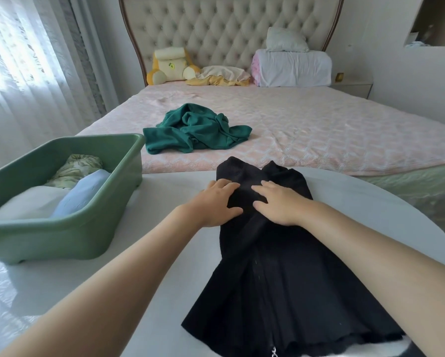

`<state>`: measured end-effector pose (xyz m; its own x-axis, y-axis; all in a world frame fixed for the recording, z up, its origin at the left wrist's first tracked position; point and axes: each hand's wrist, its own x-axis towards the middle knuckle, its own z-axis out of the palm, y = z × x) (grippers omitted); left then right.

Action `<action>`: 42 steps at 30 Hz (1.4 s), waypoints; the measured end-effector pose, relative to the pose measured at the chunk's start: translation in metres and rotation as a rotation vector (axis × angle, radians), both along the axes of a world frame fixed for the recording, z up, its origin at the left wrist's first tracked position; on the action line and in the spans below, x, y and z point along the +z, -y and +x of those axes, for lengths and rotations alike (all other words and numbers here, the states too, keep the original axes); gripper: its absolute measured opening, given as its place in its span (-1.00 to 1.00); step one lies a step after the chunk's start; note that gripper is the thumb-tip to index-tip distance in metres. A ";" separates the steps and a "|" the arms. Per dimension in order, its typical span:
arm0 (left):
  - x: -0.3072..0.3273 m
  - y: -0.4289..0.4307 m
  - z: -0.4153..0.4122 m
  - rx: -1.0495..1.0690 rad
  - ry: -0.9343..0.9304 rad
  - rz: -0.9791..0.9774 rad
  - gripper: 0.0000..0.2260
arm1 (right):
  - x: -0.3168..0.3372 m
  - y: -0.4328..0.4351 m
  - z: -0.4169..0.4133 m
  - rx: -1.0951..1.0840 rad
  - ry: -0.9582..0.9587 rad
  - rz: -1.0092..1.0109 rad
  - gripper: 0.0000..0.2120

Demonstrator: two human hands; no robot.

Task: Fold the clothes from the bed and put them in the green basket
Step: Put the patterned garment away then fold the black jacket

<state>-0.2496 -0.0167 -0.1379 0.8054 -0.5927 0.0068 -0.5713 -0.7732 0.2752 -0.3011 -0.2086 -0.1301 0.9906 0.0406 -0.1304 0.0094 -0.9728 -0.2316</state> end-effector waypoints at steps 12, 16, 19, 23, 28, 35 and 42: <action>0.022 -0.044 -0.099 0.025 -0.404 0.234 -0.56 | 0.010 -0.043 -0.078 0.344 -0.042 0.083 -0.37; 0.021 -0.041 -0.113 -0.064 -0.343 0.323 -0.60 | 0.005 -0.046 -0.090 0.401 0.044 -0.035 -0.41; 0.029 -0.037 -0.116 -0.063 -0.353 0.228 -0.71 | 0.003 -0.045 -0.090 0.409 0.102 -0.018 -0.55; 0.043 -0.034 -0.123 -0.064 -0.546 -0.109 -0.76 | 0.008 -0.034 -0.094 0.415 0.165 0.055 -0.67; 0.044 -0.023 -0.139 -0.290 -1.042 -0.252 -0.93 | 0.022 -0.006 -0.103 0.347 0.035 0.044 -0.56; 0.011 -0.011 -0.119 -0.158 -0.213 -0.308 -0.94 | 0.013 0.006 -0.115 0.219 0.009 0.129 -0.71; -0.021 -0.018 -0.109 -0.171 -0.027 0.166 -0.32 | -0.023 -0.004 -0.099 0.207 0.097 -0.069 -0.49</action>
<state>-0.3585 0.0016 -0.1587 0.6920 -0.7115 -0.1220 -0.6918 -0.7019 0.1696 -0.4000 -0.2045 -0.1535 0.9702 0.2381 -0.0442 0.2290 -0.9613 -0.1529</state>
